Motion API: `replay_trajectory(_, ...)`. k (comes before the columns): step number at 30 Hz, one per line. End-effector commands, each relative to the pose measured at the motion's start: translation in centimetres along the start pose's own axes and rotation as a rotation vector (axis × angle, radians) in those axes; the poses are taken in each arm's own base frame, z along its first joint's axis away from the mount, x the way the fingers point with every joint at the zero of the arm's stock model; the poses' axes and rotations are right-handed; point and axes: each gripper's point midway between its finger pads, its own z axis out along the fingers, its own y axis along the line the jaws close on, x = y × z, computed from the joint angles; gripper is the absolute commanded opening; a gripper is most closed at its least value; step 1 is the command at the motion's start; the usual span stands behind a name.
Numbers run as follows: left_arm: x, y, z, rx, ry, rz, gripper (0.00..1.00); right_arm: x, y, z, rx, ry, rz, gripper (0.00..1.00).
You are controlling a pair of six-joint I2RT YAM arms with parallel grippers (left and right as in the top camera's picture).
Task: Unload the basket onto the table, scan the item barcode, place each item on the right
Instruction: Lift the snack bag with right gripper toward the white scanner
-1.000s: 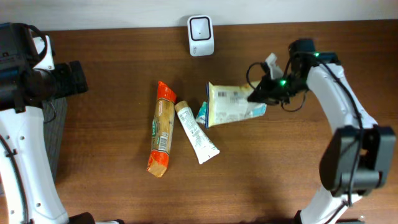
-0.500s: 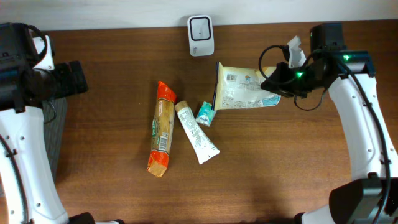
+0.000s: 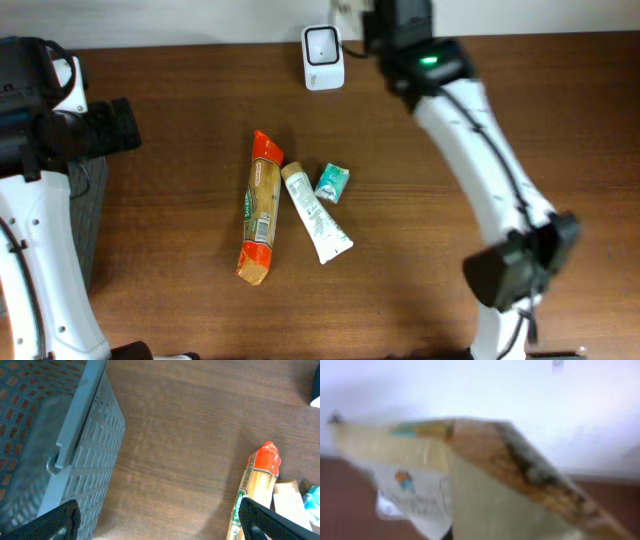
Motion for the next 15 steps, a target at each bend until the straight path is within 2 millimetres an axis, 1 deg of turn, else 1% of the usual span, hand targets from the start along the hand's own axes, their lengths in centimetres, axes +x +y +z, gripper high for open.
replay_trajectory(1,-0.3,0.3,-0.5,-0.010,-0.016,-0.004,0.99,-1.9,0.5,1.8,0.351,-0.093,-0.379,0.04)
replay_trajectory(2,-0.3,0.3,-0.5,-0.010,-0.017,-0.004,0.99,-2.5,2.0,3.0,0.372,-0.149,-0.443,0.04)
replay_trajectory(4,-0.3,0.3,-0.5,-0.010,-0.016,-0.004,0.99,-2.3,4.1,5.2,0.403,-0.204,-0.562,0.04)
replay_trajectory(6,-0.3,0.3,-0.5,-0.010,-0.016,-0.004,0.99,-0.8,5.8,7.4,0.407,-0.211,-0.690,0.04)
replay_trajectory(7,-0.3,0.3,-0.5,-0.010,-0.017,-0.004,0.99,0.0,6.2,8.4,0.403,-0.216,-0.695,0.04)
replay_trajectory(9,-0.3,0.3,-0.5,-0.010,-0.016,-0.004,0.99,0.9,7.2,9.5,0.371,-0.221,-0.715,0.04)
replay_trajectory(11,-0.3,0.3,-0.5,-0.010,-0.016,-0.004,0.99,1.5,8.6,10.2,0.316,-0.246,-0.741,0.04)
replay_trajectory(15,-0.3,0.3,-0.5,-0.009,-0.016,-0.004,0.99,2.0,9.5,11.0,0.277,-0.267,-0.755,0.04)
